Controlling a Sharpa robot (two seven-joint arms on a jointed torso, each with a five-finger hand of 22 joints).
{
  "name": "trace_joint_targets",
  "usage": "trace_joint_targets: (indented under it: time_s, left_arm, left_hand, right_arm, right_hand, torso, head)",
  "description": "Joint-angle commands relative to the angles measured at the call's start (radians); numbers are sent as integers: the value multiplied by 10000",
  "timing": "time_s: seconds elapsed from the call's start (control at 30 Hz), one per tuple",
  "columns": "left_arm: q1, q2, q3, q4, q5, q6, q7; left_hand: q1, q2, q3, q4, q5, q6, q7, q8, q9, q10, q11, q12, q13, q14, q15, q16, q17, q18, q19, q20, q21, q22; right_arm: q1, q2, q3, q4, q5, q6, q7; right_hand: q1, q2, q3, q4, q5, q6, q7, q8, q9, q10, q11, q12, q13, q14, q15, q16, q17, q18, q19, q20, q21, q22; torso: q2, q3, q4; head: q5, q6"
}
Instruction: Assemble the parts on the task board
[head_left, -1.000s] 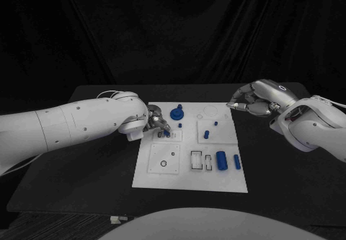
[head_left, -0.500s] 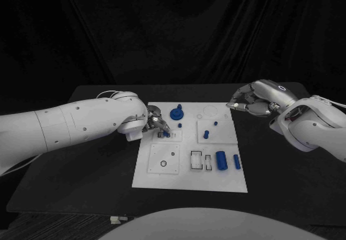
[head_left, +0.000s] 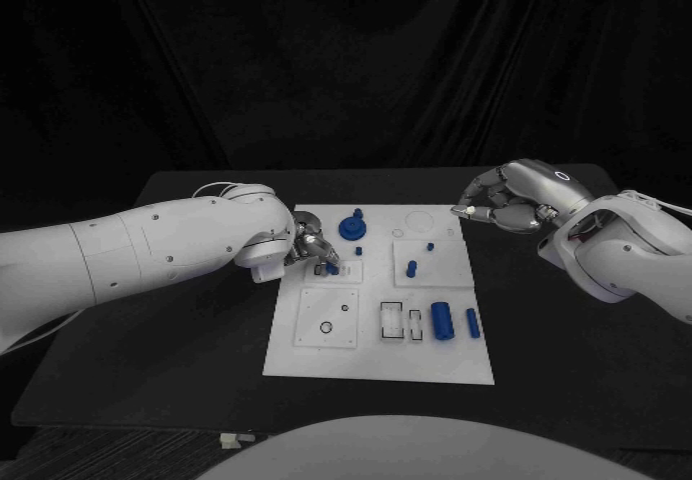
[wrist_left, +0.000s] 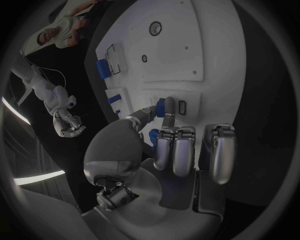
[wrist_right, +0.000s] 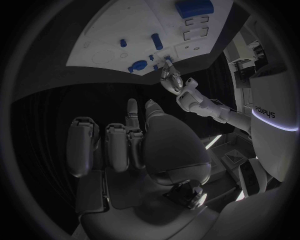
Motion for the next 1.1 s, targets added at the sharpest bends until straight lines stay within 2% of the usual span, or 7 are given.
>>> trace_joint_targets:
  time_s: [0.03, 0.53, 0.7, 0.77, 0.83, 0.9, 1.1]
  left_arm:
    - [-93, 45, -32, -19, 58, 207, 120]
    - [-140, 114, -32, -94, 58, 263, 157]
    - [-144, 123, -32, -108, 58, 330, 135]
    - [-145, 128, -32, -115, 58, 345, 134]
    - [-147, 134, -32, -121, 58, 357, 131]
    - [-148, 143, -32, -126, 58, 366, 126]
    - [-151, 175, -32, -145, 58, 401, 84]
  left_hand:
    - [-31, 98, 338, -256, -69, -21, -53, 47, 28, 1008, -2, 35, 2630, 1056, 29, 26, 2634, 201, 288, 53, -76, 1943]
    - [-51, 118, 317, -209, -185, -38, -40, 35, 55, 1008, 12, 35, 2630, 1056, 41, 26, 2634, 202, 284, 64, -84, 1943]
    - [-262, 115, -24, 104, -929, -37, -49, -5, 113, 1008, 18, 35, 2630, 1056, 54, 26, 2634, 204, 277, 92, -107, 1944]
    - [-498, 132, -518, 530, -1897, 13, -47, -50, 121, 1008, 19, 35, 2630, 1056, 63, 26, 2634, 206, 275, 93, -121, 1948]
    - [-533, 134, -722, 682, -2029, 26, -50, -82, 115, 1008, 18, 35, 2630, 1056, 60, 26, 2634, 205, 279, 97, -124, 1954]
    - [-690, 103, -1063, 961, -2401, 76, -39, -112, 106, 1008, 28, 35, 2630, 1056, 67, 26, 2634, 203, 290, 97, -122, 1966]
    - [-879, 68, -1731, 1458, -2833, 233, -59, -107, 147, 1008, 23, 35, 2630, 1056, 59, 26, 2634, 204, 296, 94, -135, 1978]
  right_arm:
    - [-24, -17, 7, 18, -19, 65, -194]
    - [-27, -11, 7, 11, -19, 101, -213]
    - [-30, -18, 7, 10, -19, 131, -236]
    - [-32, -17, 7, 8, -19, 146, -245]
    - [-34, -12, 7, 3, -19, 163, -252]
    - [-36, -8, 7, -1, -19, 177, -259]
    - [-41, -1, 7, -12, -19, 209, -271]
  right_hand:
    - [96, 1, -2, -33, 54, -72, 14, -46, 5, 1028, -27, 25, 2633, 643, -31, -33, 381, -7, 272, -17, -35, 2021]
    - [96, 1, -2, -33, 54, -72, 14, -46, 5, 1028, -27, 25, 2633, 643, -31, -33, 381, -7, 272, -17, -35, 2021]
    - [96, 1, -2, -33, 54, -72, 14, -46, 5, 1028, -27, 25, 2633, 643, -31, -33, 381, -7, 272, -17, -35, 2021]
    - [96, 1, -2, -33, 54, -72, 14, -46, 5, 1028, -27, 25, 2633, 643, -31, -33, 381, -7, 272, -17, -35, 2021]
    - [114, 5, 0, -30, 82, -78, 20, -61, 0, 1028, -21, 25, 2633, 640, -27, -43, 362, -4, 266, -15, -51, 2016]
    - [114, 5, 0, -30, 82, -78, 20, -61, 0, 1028, -21, 25, 2633, 640, -27, -43, 362, -4, 266, -15, -51, 2016]
    - [114, 5, 0, -30, 82, -78, 20, -61, 0, 1028, -21, 25, 2633, 640, -27, -43, 362, -4, 266, -15, -51, 2016]
  torso:
    - [4, -2, 13]
    - [-1, -2, 0]
    - [-1, -2, 6]
    - [-1, -1, 3]
    - [-3, -1, 0]
    - [-5, -2, -3]
    - [1, -1, 2]
  head:
    - [-20, 2]
    - [0, 2]
    - [-19, 2]
    - [-17, 2]
    - [-14, 2]
    - [-9, 2]
    - [-3, 2]
